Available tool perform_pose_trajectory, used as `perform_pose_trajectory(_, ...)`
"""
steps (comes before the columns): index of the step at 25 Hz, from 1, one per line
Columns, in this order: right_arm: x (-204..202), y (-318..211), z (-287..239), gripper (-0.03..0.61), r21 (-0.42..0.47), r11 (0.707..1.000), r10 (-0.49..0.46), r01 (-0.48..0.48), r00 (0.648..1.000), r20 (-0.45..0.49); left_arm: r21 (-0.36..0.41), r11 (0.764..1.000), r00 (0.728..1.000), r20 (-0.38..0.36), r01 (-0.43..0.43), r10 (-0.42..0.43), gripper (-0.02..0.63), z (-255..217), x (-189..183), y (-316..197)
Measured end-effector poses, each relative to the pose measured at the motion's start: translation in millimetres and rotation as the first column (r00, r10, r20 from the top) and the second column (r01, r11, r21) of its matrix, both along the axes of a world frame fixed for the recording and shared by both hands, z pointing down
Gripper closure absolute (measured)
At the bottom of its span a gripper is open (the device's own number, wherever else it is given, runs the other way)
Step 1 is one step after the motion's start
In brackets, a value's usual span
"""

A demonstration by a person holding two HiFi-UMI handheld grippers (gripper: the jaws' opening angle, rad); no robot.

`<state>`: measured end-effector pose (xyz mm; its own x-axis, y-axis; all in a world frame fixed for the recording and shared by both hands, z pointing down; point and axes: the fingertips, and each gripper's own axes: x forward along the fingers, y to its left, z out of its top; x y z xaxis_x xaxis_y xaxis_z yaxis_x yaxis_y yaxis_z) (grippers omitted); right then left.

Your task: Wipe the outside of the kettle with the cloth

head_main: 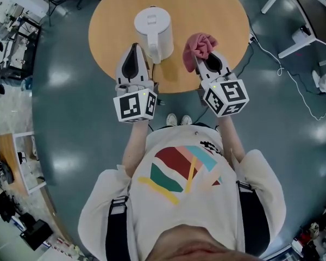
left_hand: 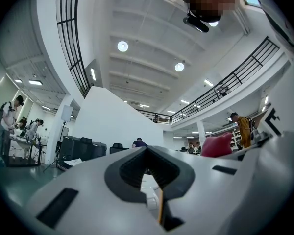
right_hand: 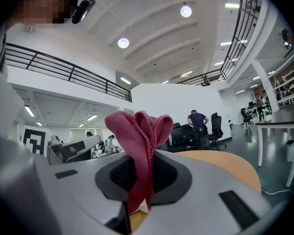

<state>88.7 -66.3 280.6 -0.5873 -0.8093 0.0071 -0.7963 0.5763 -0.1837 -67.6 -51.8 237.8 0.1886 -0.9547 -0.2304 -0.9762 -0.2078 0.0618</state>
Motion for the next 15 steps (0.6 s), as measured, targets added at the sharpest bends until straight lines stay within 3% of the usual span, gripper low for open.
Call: perform_pose_trajectory(15, -8.8, 4.6, 3.5, 0.532, 0.006, 1.0, 0.0, 0.0, 1.0, -0.003, -0.015, 0.999, 0.999, -0.006, -0.036, 0.036, 0.571, 9.0, 5.0, 4.6)
